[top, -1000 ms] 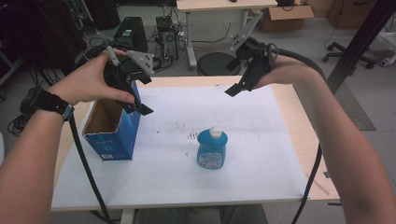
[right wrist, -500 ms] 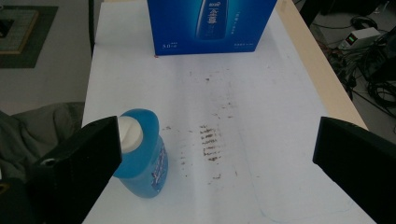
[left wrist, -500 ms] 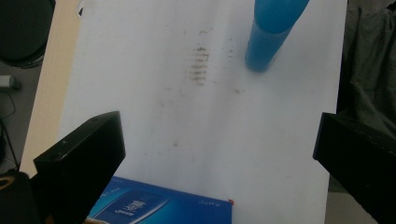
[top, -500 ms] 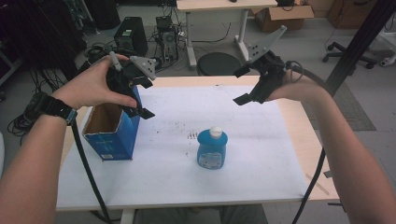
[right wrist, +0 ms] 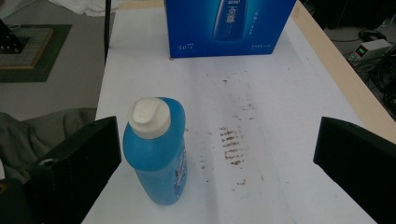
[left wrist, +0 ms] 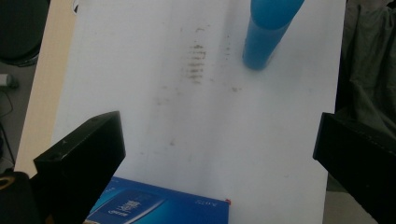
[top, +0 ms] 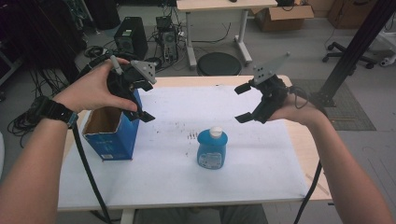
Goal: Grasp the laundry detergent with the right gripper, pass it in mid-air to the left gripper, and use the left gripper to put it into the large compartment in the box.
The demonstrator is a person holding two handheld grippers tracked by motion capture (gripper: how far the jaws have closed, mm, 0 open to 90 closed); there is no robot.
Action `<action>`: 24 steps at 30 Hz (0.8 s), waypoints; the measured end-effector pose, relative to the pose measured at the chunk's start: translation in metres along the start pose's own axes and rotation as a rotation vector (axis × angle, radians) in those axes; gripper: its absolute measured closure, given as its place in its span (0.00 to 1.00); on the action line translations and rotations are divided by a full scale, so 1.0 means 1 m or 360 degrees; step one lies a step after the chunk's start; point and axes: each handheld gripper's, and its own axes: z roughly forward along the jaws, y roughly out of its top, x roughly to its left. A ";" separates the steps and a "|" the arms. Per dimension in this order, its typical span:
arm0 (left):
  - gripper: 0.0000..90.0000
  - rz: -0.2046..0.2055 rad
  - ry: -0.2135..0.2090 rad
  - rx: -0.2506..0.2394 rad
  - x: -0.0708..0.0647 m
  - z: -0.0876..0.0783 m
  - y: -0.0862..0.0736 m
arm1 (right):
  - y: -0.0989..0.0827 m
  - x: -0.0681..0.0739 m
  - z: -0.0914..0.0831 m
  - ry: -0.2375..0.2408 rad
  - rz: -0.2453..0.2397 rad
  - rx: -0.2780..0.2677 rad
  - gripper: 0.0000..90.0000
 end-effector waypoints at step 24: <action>0.03 0.0021 -0.0011 0.0002 -0.007 0.009 0.000 | -0.061 0.038 0.042 -0.0057 0.0106 -0.0204 0.01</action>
